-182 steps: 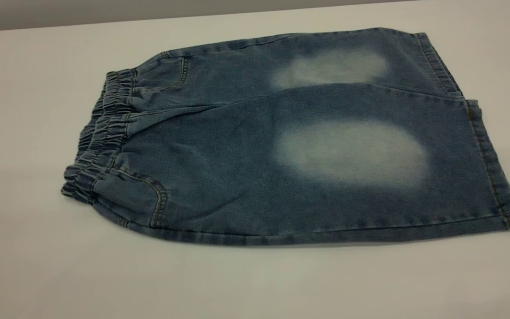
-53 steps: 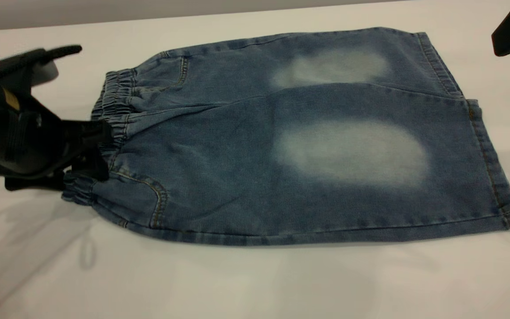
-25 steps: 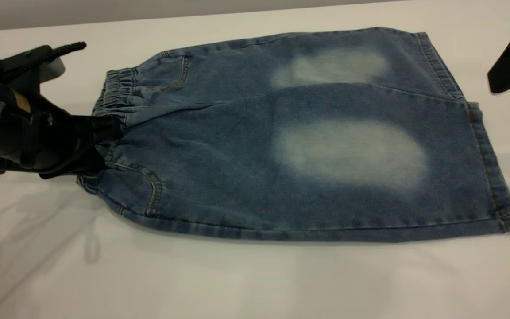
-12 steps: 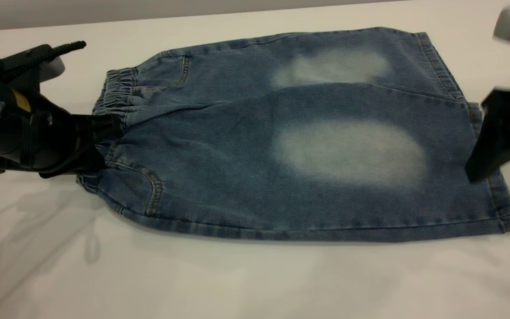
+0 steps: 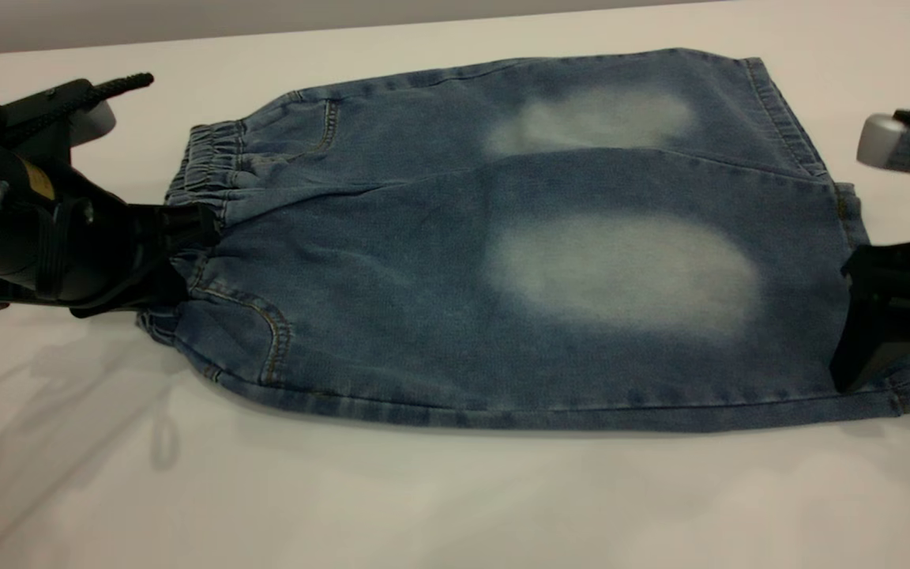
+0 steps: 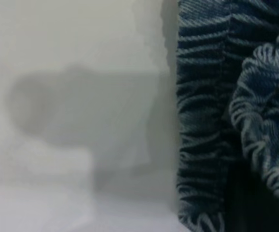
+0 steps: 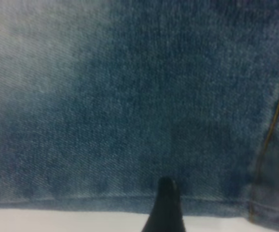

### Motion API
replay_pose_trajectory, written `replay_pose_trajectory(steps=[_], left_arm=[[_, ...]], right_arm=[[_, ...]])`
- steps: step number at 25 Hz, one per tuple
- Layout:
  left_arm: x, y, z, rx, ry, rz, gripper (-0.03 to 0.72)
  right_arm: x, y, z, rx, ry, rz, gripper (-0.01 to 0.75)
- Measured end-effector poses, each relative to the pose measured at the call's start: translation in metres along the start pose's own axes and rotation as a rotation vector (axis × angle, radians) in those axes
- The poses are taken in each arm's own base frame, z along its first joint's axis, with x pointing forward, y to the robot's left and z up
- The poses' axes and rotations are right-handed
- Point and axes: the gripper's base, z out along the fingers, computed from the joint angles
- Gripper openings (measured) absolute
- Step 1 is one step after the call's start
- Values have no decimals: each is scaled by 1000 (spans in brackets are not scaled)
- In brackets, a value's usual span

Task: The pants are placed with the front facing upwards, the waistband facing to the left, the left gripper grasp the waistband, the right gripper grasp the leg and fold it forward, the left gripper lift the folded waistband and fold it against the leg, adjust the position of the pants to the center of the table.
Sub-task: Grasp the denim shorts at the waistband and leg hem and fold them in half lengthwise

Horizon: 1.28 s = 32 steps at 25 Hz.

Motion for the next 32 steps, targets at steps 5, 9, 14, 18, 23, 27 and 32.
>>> replay_pose_trajectory(steps=[5, 9, 14, 18, 23, 27, 32], left_arm=[[0, 0, 0, 0, -1, 0, 57], [0, 0, 0, 0, -1, 0, 57], [0, 0, 0, 1, -2, 0, 57], [0, 0, 0, 1, -2, -1, 57], [0, 0, 0, 2, -4, -1, 57], [-1, 0, 0, 3, -5, -2, 57], [-8, -4, -9, 20, -43, -1, 57]], right_arm=[[1, -1, 5, 2, 16, 4, 521], [1, -1, 5, -3, 12, 21, 456], [0, 0, 6, -12, 9, 24, 281], [0, 0, 6, -20, 6, 12, 181], [0, 1, 6, -28, 4, 4, 115], [-3, 2, 4, -35, -5, -2, 21], [-7, 5, -6, -43, -40, -18, 13]])
